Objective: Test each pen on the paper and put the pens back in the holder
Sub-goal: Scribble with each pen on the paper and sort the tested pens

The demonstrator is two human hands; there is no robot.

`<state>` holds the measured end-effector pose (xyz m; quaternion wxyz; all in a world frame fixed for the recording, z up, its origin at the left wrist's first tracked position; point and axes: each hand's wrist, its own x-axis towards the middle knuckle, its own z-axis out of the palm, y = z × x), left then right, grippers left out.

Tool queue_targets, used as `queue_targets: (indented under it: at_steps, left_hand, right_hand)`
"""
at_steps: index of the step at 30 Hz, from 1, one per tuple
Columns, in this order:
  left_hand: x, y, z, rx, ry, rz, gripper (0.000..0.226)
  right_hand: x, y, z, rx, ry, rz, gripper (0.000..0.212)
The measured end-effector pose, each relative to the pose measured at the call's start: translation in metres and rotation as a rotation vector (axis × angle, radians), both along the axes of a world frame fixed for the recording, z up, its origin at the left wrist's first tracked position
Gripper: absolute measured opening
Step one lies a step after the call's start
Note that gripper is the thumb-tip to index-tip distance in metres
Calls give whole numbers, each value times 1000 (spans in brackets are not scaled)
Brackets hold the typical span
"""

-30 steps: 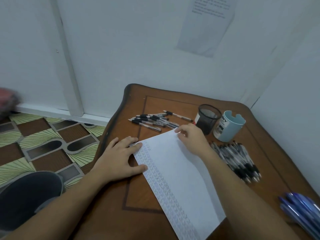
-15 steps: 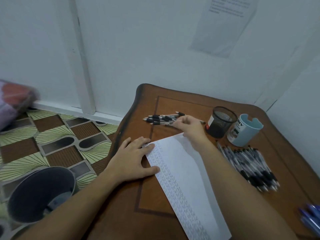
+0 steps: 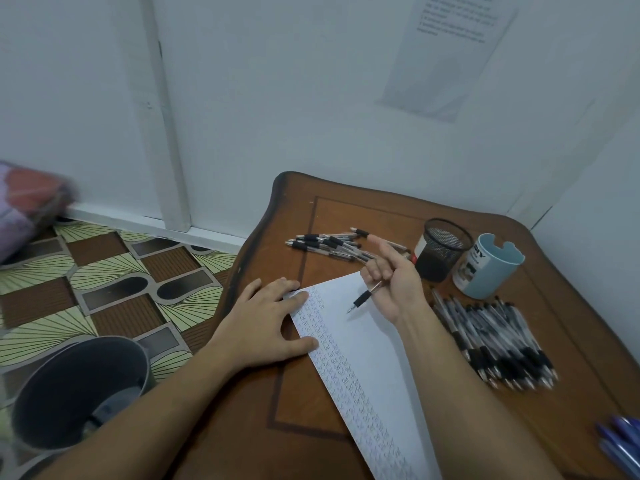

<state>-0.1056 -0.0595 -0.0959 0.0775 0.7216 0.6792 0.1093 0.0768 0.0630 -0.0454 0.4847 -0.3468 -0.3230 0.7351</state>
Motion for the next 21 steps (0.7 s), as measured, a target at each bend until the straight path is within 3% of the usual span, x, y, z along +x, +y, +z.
queue_targets:
  at_steps: [3, 6, 9, 15, 19, 21]
  left_hand:
    - [-1, 0, -2, 12, -3, -1, 99]
    - [-1, 0, -3, 15, -4, -1, 98]
    - [0, 0, -2, 14, 0, -1, 99]
    - [-1, 0, -2, 8, -2, 3, 95]
    - [-1, 1, -4, 14, -3, -4, 97]
    - [-1, 0, -4, 19, -15, -3, 94]
  right_hand:
    - [3, 2, -5, -30, 49, 49, 55]
    - [6, 5, -13, 17, -170, 69, 78]
    - [3, 0, -16, 67, -248, 111, 69]
    - [-1, -4, -23, 35, -151, 50, 64]
    - [-4, -5, -23, 57, -123, 41, 51]
    - [-3, -4, -22, 91, -113, 39, 33]
